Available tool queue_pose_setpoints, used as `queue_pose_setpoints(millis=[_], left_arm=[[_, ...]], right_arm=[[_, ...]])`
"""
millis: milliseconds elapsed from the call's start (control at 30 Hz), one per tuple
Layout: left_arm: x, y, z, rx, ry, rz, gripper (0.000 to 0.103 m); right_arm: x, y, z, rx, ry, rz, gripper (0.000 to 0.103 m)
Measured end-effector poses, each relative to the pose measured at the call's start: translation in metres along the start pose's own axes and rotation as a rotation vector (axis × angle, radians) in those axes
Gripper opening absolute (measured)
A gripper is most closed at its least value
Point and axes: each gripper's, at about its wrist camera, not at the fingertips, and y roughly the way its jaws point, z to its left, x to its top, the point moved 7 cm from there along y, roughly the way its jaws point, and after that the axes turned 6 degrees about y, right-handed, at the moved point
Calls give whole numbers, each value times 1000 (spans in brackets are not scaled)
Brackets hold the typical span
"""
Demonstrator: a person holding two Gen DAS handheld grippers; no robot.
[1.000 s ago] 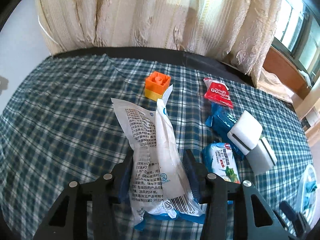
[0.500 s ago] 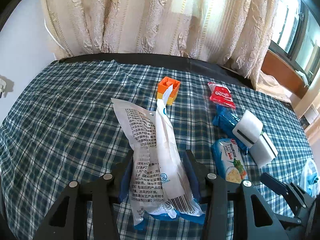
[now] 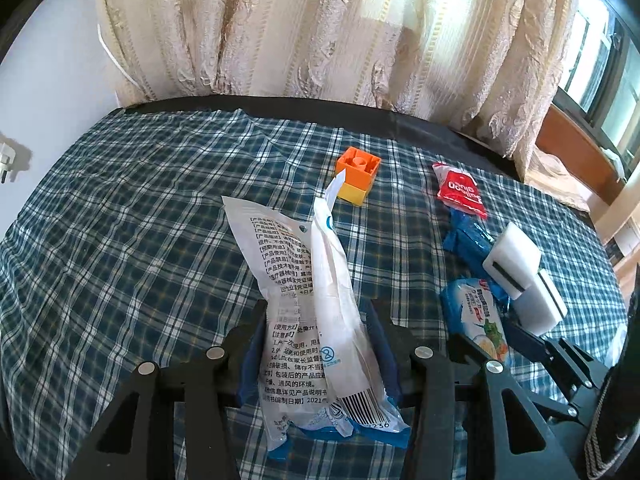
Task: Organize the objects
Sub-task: 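Grasp the blue cracker packet with the right gripper while the left holds the snack bag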
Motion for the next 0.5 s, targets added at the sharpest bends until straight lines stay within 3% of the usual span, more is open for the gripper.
queue_pose_setpoints(millis=[200, 500], left_arm=[[0, -1, 0, 0, 2, -2, 51], [0, -3, -1, 0, 1, -6, 52]], right_arm=[[-2, 0, 4, -25, -37, -10, 44], [-15, -9, 17, 23, -80, -8, 42]])
